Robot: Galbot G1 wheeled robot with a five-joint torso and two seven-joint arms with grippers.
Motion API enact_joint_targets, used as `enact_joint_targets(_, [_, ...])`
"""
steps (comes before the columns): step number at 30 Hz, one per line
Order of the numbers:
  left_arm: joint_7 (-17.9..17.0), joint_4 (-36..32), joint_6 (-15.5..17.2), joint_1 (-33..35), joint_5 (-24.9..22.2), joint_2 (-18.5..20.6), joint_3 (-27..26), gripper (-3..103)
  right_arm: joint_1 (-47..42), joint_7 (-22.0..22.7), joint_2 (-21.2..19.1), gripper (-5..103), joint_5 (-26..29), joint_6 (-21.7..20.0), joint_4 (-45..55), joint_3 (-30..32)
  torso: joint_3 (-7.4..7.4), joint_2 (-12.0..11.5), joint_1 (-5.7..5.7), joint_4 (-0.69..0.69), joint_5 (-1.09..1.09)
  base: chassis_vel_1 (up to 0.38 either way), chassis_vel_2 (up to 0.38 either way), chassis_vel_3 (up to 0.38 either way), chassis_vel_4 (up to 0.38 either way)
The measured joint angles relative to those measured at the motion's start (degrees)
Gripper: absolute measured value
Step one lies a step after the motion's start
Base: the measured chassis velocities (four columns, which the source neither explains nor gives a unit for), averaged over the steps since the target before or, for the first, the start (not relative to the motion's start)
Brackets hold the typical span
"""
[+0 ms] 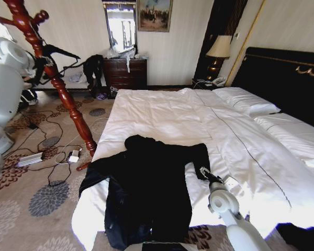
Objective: Pick up the clothes from the bed and hang them on the clothes hanger.
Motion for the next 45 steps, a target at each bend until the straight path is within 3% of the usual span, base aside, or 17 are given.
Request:
enact_joint_targets(2, [0.0, -0.5, 0.0, 0.3, -0.9, 0.2, -0.3, 31, -0.3, 0.1, 0.0, 100, -0.1, 0.0, 0.3, 0.1, 0.00, 0.0, 0.00, 0.00, 0.00, 0.000, 0.000, 0.000, 0.000])
enact_joint_targets(5, [0.0, -1.0, 0.0, 0.6, -1.4, 0.2, -0.8, 26, -0.5, 0.2, 0.1, 100, -0.1, 0.0, 0.5, 0.3, 0.00, 0.0, 0.00, -0.03, 0.00, 0.000, 0.000, 0.000, 0.000])
enact_joint_targets(7, [0.1, -1.8, 0.0, 0.8, -1.6, 0.1, -1.3, 16, -0.8, 0.2, 0.1, 100, -0.2, 0.0, 0.8, 0.3, 0.00, 0.0, 0.00, -0.04, 0.01, 0.000, 0.000, 0.000, 0.000])
enact_joint_targets(19, [2.6, -9.6, -3.4, 2.8, -3.6, 0.8, -3.2, 16, -1.5, 0.3, 0.5, 100, -1.1, 0.0, 1.1, 0.5, 0.00, 0.0, 0.00, 0.00, 0.00, 0.000, 0.000, 0.000, 0.000])
enact_joint_targets(23, [5.1, -15.0, -5.6, 4.9, -6.7, 1.0, -3.6, 16, -1.3, -0.1, 1.1, 100, -1.9, 0.7, 0.4, 0.2, 0.00, 0.0, 0.00, -0.02, 0.01, 0.000, 0.000, 0.000, 0.000])
enact_joint_targets(30, [6.9, -23.8, -6.3, 10.1, -9.4, 1.3, -5.3, 16, -0.6, -2.0, 1.3, 100, -2.5, 3.1, -1.0, 0.0, 0.00, 0.0, 0.00, -0.03, 0.01, 0.000, 0.000, 0.000, 0.000])
enact_joint_targets(35, [5.5, -32.0, -6.7, 18.6, -11.0, 2.7, -9.1, 16, 1.8, -5.9, -2.3, 100, -1.4, 5.2, -2.9, -1.0, -0.01, 0.0, 0.00, -0.04, 0.01, 0.000, 0.000, 0.000, 0.000])
enact_joint_targets(38, [4.8, -37.2, -8.3, 27.7, -12.9, 4.4, -12.7, 16, 5.1, -10.4, -6.0, 100, 1.9, 7.2, -5.2, -3.0, 0.00, 0.0, 0.00, -0.01, 0.01, 0.000, 0.000, 0.000, 0.000])
enact_joint_targets(40, [4.5, -42.1, -10.1, 37.7, -15.6, 5.9, -16.7, 16, 10.1, -14.6, -9.4, 100, 5.2, 8.7, -7.8, -7.3, 0.01, 0.0, 0.01, 0.02, -0.05, 0.000, 0.000, 0.000, 0.000])
enact_joint_targets(41, [4.5, -42.1, -10.1, 37.7, -15.6, 5.9, -16.7, 16, 10.1, -14.6, -9.4, 100, 5.2, 8.7, -7.8, -7.3, 0.01, 0.0, 0.01, 0.02, -0.05, 0.000, 0.000, 0.000, 0.000])
enact_joint_targets(43, [4.6, -45.5, -11.4, 43.9, -16.8, 6.4, -19.9, 16, 13.3, -16.8, -11.1, 100, 6.0, 9.1, -9.6, -10.6, 0.01, 0.0, 0.01, 0.02, 0.01, 0.000, 0.000, 0.000, 0.000])
enact_joint_targets(44, [4.9, -49.2, -12.3, 50.8, -17.2, 6.6, -23.9, 16, 16.2, -18.6, -12.4, 100, 6.0, 9.5, -11.0, -14.0, 0.00, 0.0, 0.00, 0.00, 0.01, 0.000, 0.000, 0.000, 0.000])
enact_joint_targets(45, [4.9, -49.2, -12.3, 50.8, -17.2, 6.6, -23.9, 16, 16.2, -18.6, -12.4, 100, 6.0, 9.5, -11.0, -14.0, 0.00, 0.0, 0.00, 0.00, 0.01, 0.000, 0.000, 0.000, 0.000])
